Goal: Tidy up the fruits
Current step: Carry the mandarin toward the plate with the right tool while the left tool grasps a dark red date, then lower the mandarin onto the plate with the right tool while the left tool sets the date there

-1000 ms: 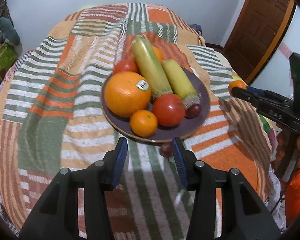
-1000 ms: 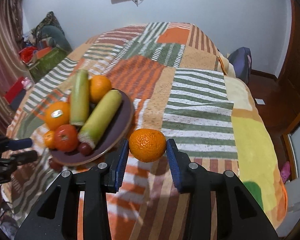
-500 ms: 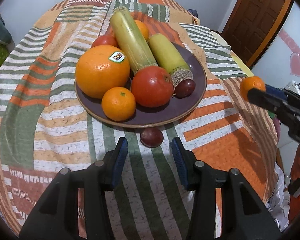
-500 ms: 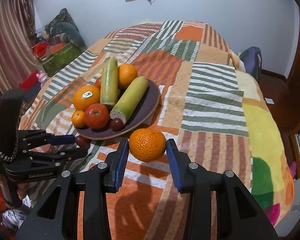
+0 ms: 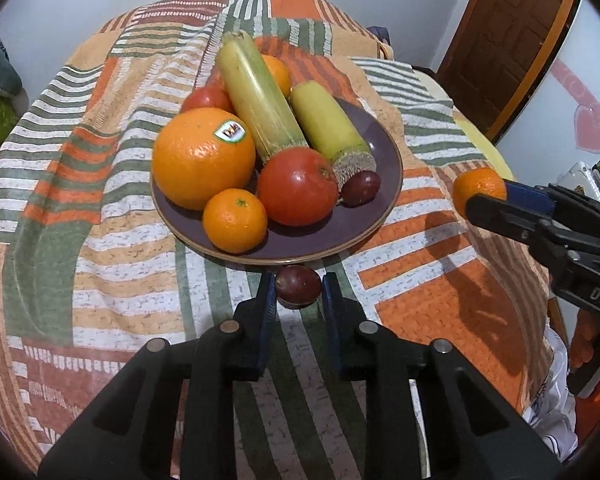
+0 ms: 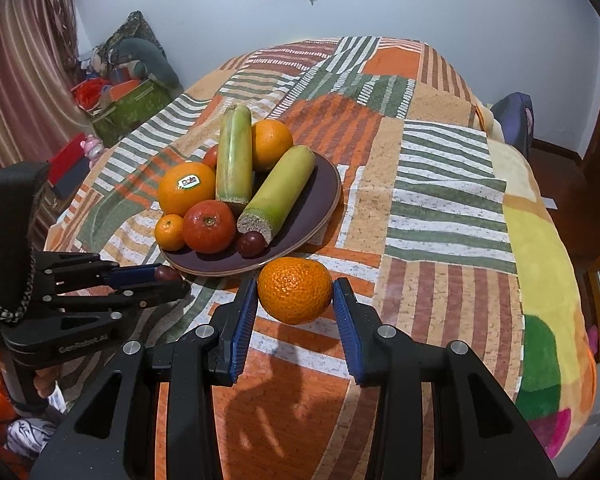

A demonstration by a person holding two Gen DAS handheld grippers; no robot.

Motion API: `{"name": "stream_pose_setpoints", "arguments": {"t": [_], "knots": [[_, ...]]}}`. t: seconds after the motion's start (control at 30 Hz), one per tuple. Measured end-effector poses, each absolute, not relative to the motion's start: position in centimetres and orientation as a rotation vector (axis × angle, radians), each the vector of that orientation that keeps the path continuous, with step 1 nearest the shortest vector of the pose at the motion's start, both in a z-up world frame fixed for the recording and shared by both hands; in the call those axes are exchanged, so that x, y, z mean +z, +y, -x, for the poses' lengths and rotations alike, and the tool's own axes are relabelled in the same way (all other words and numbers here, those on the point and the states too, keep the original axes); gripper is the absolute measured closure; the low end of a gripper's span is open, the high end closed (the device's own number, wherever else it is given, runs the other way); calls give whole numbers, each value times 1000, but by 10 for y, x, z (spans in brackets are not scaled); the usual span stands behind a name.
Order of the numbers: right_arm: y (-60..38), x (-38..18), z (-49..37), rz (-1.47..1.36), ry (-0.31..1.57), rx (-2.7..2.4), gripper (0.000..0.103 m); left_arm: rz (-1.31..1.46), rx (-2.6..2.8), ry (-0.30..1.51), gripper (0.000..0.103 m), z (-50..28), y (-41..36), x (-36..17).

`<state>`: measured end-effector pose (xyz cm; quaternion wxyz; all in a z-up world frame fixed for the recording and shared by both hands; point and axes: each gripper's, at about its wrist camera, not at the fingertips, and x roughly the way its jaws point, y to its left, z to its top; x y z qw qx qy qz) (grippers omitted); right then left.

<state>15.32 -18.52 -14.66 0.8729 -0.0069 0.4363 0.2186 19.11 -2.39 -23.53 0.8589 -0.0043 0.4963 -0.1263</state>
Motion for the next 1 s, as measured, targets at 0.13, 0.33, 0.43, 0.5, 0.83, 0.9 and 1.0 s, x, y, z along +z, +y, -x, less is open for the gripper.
{"name": "stream_pose_setpoints", "arguments": {"t": [0.13,0.33,0.43,0.5,0.83,0.9,1.0], "knots": [[-181,-143,-157,17,894,463,67,24,-251,1000,80,-190,-16,-220],[-173,-133,-168,11,852,480,67,43,-240,931,80,-199,-9,-196],[-168,-129,-175,15,831,486,67,41,-247,913,80,-207,-11,-188],[-166,-128,-179,14,824,487,67,35,-254,905,80,-213,-13,-185],[-158,-140,-202,56,847,481,67,34,-292,897,80,-243,-29,-186],[-158,-145,-206,59,857,478,67,27,-299,903,80,-249,-33,-189],[-158,-152,-211,67,876,474,67,29,-306,914,80,-254,-36,-193]]}}
